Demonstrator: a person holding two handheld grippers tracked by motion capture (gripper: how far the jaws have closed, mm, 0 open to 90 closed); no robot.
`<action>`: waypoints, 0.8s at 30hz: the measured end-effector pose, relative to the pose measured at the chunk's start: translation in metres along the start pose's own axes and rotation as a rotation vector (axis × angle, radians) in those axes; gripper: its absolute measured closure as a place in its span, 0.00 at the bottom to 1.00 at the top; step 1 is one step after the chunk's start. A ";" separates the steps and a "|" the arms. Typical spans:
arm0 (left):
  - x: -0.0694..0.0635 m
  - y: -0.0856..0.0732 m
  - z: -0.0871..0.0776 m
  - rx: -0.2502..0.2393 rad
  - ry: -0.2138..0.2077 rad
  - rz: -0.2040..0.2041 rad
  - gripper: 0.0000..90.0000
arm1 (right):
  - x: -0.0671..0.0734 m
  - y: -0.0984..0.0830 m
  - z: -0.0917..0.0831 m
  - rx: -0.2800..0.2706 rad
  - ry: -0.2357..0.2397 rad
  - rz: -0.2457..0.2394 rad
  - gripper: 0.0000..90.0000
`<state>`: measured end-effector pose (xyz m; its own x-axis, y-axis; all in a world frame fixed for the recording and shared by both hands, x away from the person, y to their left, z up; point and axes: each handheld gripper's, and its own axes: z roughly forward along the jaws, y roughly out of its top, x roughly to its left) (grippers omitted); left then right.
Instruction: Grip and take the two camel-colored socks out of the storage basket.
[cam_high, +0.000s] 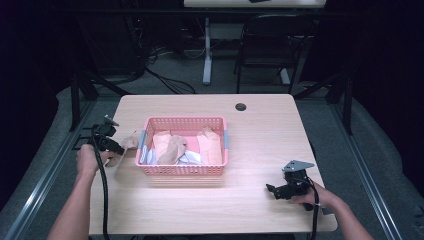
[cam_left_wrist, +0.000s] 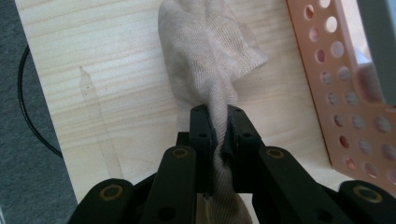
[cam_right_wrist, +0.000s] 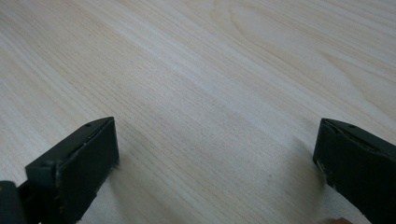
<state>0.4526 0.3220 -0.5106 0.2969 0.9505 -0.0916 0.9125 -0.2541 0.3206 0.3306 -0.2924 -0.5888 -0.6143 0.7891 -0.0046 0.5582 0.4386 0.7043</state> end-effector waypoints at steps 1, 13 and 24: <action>0.000 0.000 0.000 0.000 0.000 0.000 0.91 | 0.000 0.000 0.000 0.000 0.000 0.000 0.00; 0.004 -0.013 0.024 0.046 -0.019 -0.033 0.76 | 0.000 0.000 0.000 -0.001 0.000 0.001 0.00; 0.008 -0.016 -0.012 -0.062 -0.014 -0.057 0.24 | 0.000 0.000 0.000 -0.002 0.000 -0.001 0.00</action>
<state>0.4372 0.3359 -0.5054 0.2489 0.9605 -0.1244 0.9091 -0.1873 0.3721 0.3307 -0.2924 -0.5889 -0.6149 0.7886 -0.0053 0.5565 0.4386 0.7057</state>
